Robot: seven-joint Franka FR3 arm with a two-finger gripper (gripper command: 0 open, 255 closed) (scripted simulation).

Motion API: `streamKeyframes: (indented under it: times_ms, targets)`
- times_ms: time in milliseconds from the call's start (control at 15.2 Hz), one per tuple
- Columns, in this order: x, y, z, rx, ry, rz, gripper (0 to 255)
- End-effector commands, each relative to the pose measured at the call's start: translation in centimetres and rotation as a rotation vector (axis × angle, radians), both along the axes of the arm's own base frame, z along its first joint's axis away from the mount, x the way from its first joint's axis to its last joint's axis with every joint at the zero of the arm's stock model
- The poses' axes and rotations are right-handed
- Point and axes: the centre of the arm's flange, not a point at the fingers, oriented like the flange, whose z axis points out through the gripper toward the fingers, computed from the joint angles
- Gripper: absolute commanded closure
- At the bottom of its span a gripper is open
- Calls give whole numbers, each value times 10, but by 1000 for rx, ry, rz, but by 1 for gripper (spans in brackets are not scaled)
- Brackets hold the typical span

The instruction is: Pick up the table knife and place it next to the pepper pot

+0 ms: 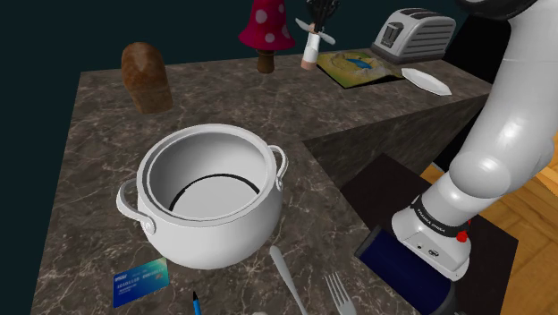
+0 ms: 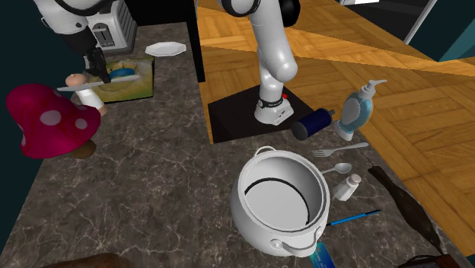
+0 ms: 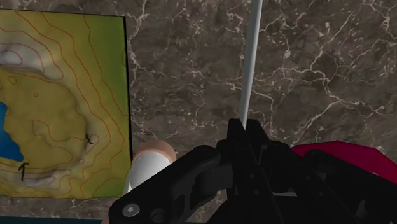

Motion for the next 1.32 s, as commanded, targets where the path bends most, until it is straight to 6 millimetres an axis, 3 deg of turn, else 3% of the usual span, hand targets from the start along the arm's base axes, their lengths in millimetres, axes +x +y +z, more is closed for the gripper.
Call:
streamKeyframes:
  times_ms: [0,1254]
  targets:
    - [0,1,-12,0,-1,0,255]
    - [0,1,-112,0,-1,0,255]
